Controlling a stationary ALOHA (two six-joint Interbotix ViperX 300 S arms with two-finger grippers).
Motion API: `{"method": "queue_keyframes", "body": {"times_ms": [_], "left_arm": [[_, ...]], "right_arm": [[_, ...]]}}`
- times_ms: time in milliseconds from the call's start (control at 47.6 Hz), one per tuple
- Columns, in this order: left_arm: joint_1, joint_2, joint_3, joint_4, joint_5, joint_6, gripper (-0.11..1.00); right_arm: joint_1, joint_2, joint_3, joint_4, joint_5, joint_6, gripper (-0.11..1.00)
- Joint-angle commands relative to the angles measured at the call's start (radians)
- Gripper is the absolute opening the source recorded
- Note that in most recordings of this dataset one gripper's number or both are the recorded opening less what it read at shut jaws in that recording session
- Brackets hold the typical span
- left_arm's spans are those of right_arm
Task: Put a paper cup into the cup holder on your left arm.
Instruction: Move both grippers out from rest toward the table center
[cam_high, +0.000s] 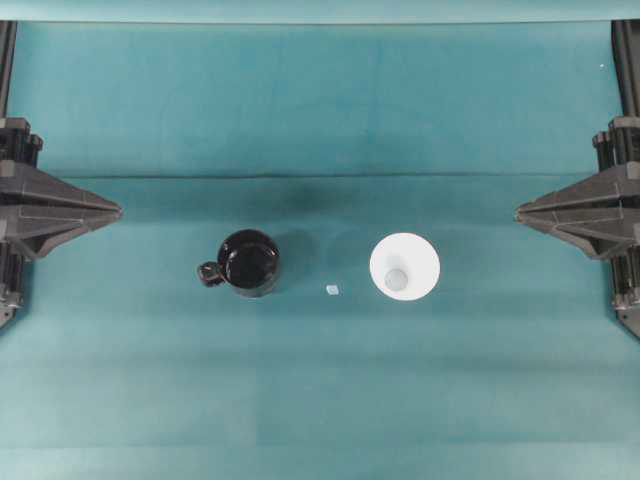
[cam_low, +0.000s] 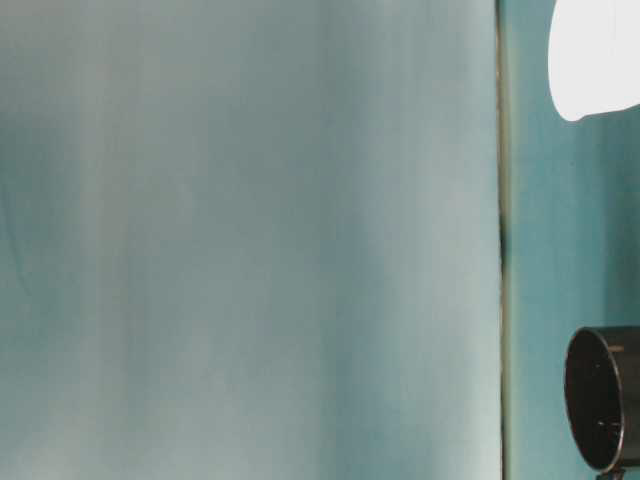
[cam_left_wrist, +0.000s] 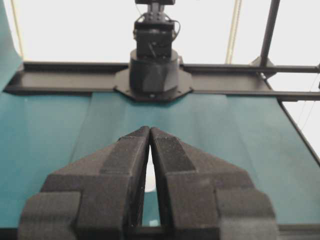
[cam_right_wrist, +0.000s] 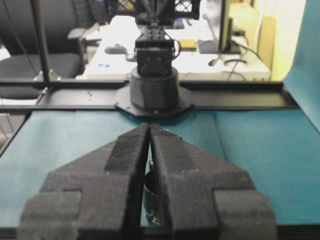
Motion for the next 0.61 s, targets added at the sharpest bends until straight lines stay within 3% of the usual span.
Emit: {"method": "queue_keyframes", "body": {"times_ms": [0, 105, 168, 441, 588], "left_arm": [[-0.011, 0.012, -0.048, 0.011, 0.052, -0.021, 0.16], [-0.011, 0.029, -0.089, 0.012, 0.163, -0.034, 0.05], [-0.014, 0.041, -0.106, 0.012, 0.210, -0.031, 0.03], [-0.018, 0.153, -0.137, 0.012, 0.293, -0.058, 0.03], [-0.044, 0.275, -0.172, 0.012, 0.322, -0.156, 0.03]], "right_arm": [[0.002, 0.012, -0.025, 0.014, 0.002, 0.012, 0.16], [0.002, 0.034, -0.060, 0.069, 0.086, 0.049, 0.04], [0.002, 0.054, -0.081, 0.075, 0.160, 0.078, -0.02], [0.002, 0.156, -0.163, 0.077, 0.373, 0.144, -0.02], [0.002, 0.230, -0.207, 0.075, 0.433, 0.153, -0.02]]}}
